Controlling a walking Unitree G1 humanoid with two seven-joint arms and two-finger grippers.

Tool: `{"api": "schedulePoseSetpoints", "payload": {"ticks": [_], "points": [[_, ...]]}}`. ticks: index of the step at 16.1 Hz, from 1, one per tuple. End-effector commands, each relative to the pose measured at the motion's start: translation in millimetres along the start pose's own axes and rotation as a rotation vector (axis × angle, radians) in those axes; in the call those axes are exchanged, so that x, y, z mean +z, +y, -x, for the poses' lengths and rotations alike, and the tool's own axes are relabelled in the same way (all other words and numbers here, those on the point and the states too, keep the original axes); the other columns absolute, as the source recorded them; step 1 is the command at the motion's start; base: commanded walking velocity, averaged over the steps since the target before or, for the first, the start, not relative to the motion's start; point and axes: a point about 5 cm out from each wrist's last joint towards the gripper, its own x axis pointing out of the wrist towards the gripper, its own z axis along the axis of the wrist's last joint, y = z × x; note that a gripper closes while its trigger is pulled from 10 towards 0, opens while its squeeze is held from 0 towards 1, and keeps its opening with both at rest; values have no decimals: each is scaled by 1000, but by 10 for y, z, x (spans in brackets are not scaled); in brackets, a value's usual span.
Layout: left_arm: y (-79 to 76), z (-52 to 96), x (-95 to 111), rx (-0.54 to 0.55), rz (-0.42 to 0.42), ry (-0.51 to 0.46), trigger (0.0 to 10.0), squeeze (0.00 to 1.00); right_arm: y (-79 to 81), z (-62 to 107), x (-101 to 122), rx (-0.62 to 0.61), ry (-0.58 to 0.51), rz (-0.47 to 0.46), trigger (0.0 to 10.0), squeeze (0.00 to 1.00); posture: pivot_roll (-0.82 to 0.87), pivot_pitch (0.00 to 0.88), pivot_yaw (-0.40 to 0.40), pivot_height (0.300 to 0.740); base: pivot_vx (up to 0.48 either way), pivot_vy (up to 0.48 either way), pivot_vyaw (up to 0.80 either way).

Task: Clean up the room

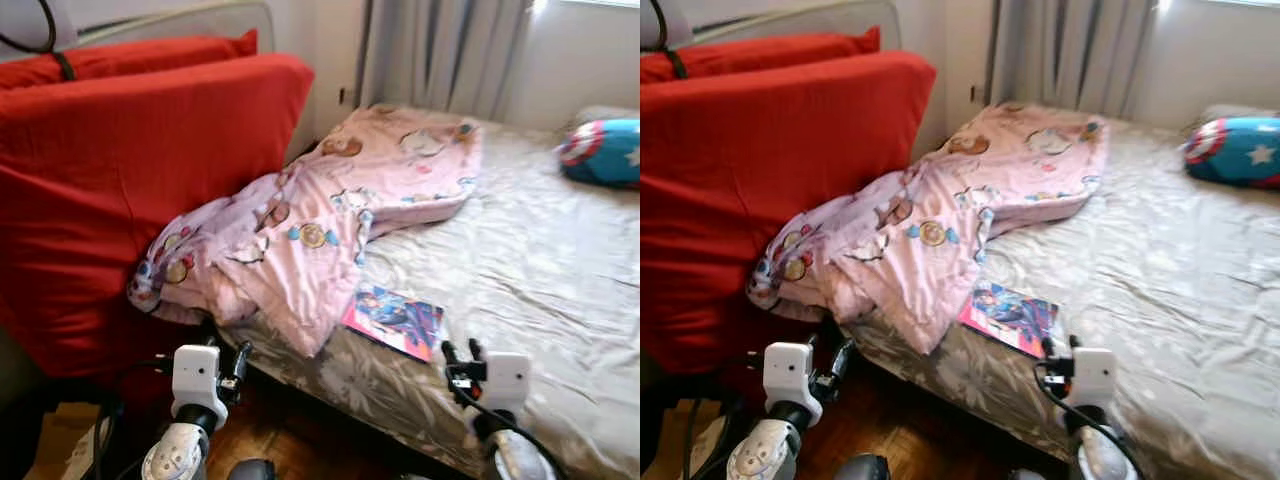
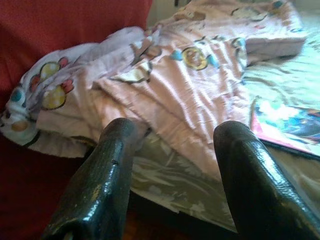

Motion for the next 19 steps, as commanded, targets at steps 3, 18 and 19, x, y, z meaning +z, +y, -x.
{"api": "schedulePoseSetpoints", "payload": {"ticks": [3,18,19], "points": [[3,-14,49,-4,6,-16,10000,0,7,-13,13,13,-7,19,10000,0,9,0,-4,636,314,0,0],[-25,-32,73,-18,12,-20,10000,0,-47,-76,-77,-19,47,25,10000,0,6,0,6,636,235,0,73],[-33,-33,74,-21,12,-19,10000,0,-60,-97,-101,-26,56,-1,10000,0,6,0,8,636,0,0,0]]}}
